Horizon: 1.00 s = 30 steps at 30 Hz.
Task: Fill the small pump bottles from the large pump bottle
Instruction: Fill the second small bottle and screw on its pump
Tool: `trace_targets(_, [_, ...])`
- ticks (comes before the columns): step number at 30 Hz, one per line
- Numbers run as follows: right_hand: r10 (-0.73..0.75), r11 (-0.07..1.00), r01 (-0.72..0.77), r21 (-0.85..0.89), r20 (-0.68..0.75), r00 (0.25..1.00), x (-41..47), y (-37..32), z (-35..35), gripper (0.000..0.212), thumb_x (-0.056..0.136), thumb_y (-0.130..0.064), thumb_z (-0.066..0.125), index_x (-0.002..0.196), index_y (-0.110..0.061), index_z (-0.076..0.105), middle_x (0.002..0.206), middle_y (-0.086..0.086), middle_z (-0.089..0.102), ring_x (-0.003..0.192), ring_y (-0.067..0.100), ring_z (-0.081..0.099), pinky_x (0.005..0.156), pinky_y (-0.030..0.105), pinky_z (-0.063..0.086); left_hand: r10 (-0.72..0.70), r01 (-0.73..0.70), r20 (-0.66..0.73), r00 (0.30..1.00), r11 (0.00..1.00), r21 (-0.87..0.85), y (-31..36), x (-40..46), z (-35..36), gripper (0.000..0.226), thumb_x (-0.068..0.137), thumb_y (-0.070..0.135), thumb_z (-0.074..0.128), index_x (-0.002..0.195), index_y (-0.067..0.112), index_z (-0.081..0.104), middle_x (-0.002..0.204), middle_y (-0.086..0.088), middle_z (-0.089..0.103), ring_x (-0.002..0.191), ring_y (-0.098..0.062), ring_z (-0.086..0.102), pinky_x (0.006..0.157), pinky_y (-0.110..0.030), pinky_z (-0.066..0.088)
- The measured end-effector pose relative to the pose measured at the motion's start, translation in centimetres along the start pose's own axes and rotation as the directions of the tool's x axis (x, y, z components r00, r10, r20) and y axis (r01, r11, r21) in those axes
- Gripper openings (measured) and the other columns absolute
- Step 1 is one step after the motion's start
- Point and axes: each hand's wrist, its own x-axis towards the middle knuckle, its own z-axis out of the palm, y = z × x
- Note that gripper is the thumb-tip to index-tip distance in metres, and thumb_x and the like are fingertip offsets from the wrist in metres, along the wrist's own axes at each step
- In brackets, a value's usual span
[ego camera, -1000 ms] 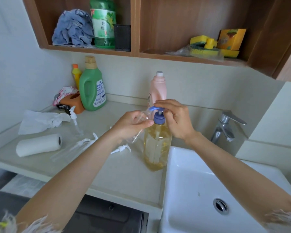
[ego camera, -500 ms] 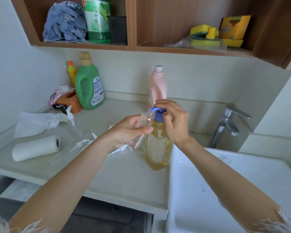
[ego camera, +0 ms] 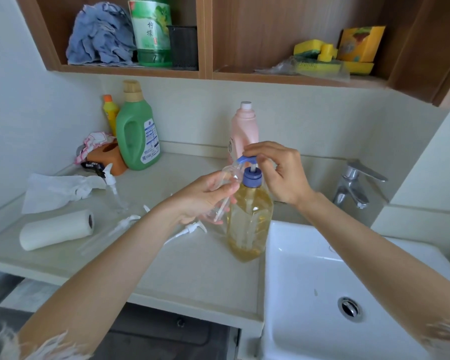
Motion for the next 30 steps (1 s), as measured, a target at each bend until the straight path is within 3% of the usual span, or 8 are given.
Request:
trace_targets(4, [0.046,0.997,-0.039,0.071,-0.101,0.994,-1.2,0.3,0.7,0.039,0.089,-0.013,0.038,0.094,-0.001,0.074,0.101,0.004,0.071,0.102,0.017,0.065,0.091,0.032,0.051,0.011,-0.012,-0.022,1.0,0.999,-0.047,-0.7,0.0,0.0,0.016,0.091,0.022,0.061,0.106,0.027,0.059,0.085,0.0,0.064,0.079,-0.018,0.061,0.062,-0.032,0.058])
trace_targets(7, [0.083,0.985,-0.048,0.164,-0.217,0.973,-2.0,0.1,2.4,0.039,0.083,-0.006,0.036,0.092,0.001,0.072,0.099,0.005,0.069,0.1,0.018,0.064,0.089,0.032,0.051,0.005,-0.007,-0.029,1.0,0.998,-0.055,-1.5,-0.2,-0.2,0.027,0.086,0.011,0.068,0.109,0.022,0.061,0.082,0.002,0.066,0.073,-0.012,0.062,0.06,-0.03,0.056])
trace_targets(12, [0.063,0.99,-0.02,0.143,-0.301,0.952,-2.9,0.5,4.1,0.034,0.074,-0.003,0.038,0.084,0.001,0.07,0.092,0.0,0.066,0.092,0.014,0.063,0.086,0.025,0.048,-0.031,0.028,-0.051,0.998,0.997,-0.067,-2.4,-0.7,-0.5,0.034,0.086,0.013,0.068,0.119,0.011,0.059,0.099,-0.01,0.064,0.07,-0.01,0.059,0.059,-0.027,0.053])
trace_targets(18, [0.08,0.991,-0.05,0.121,-0.252,0.964,-2.9,-0.7,3.4,0.033,0.072,-0.005,0.041,0.083,-0.001,0.071,0.091,0.002,0.068,0.091,0.006,0.06,0.084,0.013,0.044,-0.05,0.045,-0.027,0.998,0.984,-0.171,-2.2,-1.3,0.2,0.026,0.089,0.015,0.062,0.112,0.025,0.058,0.094,-0.004,0.065,0.07,-0.014,0.056,0.061,-0.023,0.052])
trace_targets(25, [0.125,0.983,-0.112,0.142,-0.086,0.988,-0.6,-0.7,0.9,0.039,0.082,-0.009,0.036,0.089,-0.001,0.074,0.094,-0.002,0.069,0.095,0.008,0.062,0.085,0.017,0.047,-0.042,-0.013,-0.159,0.986,0.943,-0.332,-1.4,-1.9,0.1,0.006,0.093,0.016,0.057,0.097,0.015,0.052,0.084,-0.006,0.067,0.061,-0.012,0.058,0.054,-0.02,0.05])
trace_targets(30, [0.136,0.982,-0.105,0.16,-0.197,0.971,-1.5,-0.6,2.2,0.038,0.084,-0.01,0.038,0.088,0.0,0.074,0.094,0.001,0.068,0.094,0.009,0.063,0.086,0.018,0.047,-0.083,-0.026,-0.209,0.974,0.88,-0.475,-1.3,-2.1,0.2,0.013,0.096,0.018,0.052,0.084,0.013,0.049,0.081,-0.009,0.068,0.054,-0.012,0.056,0.047,-0.019,0.045])
